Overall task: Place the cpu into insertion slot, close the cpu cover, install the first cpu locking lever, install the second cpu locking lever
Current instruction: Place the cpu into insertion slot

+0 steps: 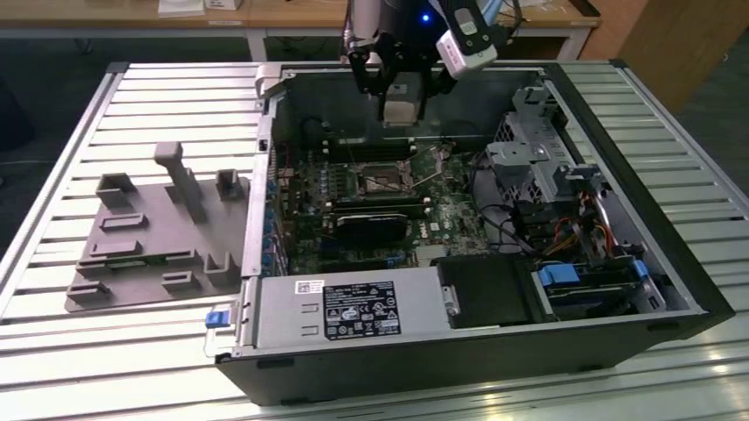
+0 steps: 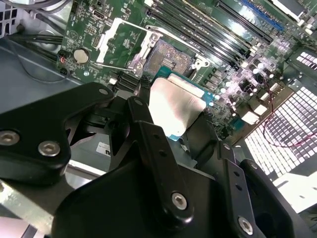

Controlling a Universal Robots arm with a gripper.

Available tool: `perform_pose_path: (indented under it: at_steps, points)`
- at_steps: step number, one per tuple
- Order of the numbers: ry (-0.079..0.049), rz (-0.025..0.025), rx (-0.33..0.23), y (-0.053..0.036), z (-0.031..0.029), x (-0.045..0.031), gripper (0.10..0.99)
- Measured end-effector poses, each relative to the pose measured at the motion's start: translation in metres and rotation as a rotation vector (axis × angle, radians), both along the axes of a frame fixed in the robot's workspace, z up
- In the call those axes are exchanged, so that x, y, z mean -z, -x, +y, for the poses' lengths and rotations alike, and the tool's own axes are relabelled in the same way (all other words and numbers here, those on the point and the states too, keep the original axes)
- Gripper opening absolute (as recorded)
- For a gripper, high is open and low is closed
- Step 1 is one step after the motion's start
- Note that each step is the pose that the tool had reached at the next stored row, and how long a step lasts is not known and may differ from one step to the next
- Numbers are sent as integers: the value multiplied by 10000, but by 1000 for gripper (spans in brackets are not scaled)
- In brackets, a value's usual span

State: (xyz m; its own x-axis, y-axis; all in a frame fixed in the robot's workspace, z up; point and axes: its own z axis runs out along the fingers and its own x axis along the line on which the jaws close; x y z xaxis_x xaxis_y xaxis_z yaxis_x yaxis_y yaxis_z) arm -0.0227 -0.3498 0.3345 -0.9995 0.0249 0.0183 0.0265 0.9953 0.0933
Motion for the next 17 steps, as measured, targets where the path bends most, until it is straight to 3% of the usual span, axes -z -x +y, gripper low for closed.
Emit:
perform_pose_path:
  at_steps: [17]
  points:
    - [2, -41, 4, 3, 0, 285, 537]
